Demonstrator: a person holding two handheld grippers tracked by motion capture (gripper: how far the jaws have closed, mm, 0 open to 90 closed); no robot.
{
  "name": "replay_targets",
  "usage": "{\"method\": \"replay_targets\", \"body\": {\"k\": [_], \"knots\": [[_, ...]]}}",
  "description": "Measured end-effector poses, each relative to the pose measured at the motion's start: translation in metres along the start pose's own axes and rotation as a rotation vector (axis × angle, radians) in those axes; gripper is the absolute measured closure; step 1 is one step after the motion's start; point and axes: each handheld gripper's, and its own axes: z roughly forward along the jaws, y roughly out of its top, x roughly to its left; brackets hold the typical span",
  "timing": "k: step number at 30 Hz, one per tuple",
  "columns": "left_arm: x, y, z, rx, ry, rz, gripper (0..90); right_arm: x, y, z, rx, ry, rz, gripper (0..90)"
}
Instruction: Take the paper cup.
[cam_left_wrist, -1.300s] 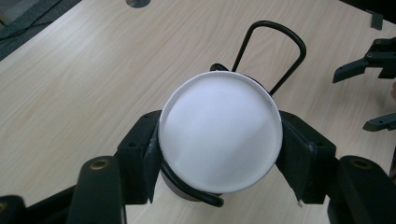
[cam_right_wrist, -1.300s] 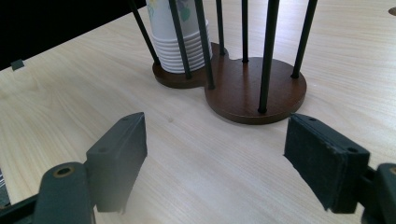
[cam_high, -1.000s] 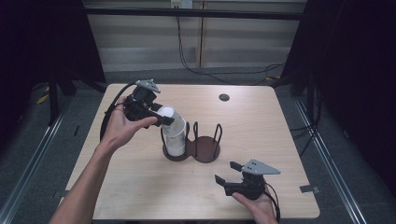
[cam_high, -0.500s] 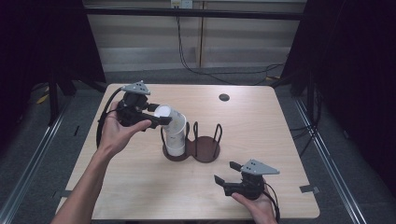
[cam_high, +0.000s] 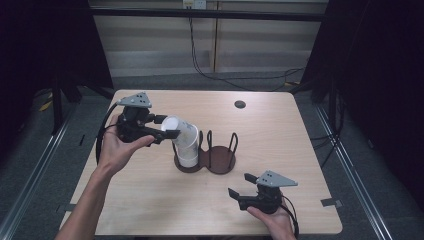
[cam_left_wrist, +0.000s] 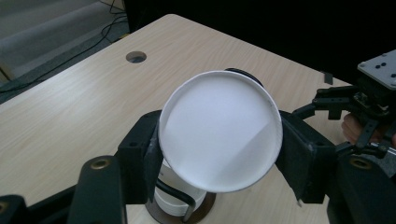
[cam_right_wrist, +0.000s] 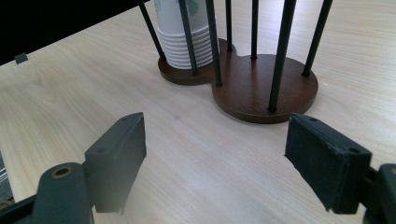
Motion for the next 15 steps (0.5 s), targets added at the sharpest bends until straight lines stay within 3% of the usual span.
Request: {"method": "replay_targets", "body": {"k": [9, 15], "knots": [[-0.007, -0.014, 0.002, -0.003, -0.060, -0.001, 37.4, 0.000, 0.001, 0.001, 0.001, 0.013, -0.001, 19.5], [-0.021, -0.022, 0.005, 0.007, -0.099, 0.031, 37.4, 0.002, 0.005, 0.003, 0.002, 0.039, -0.010, 20.7]]}}
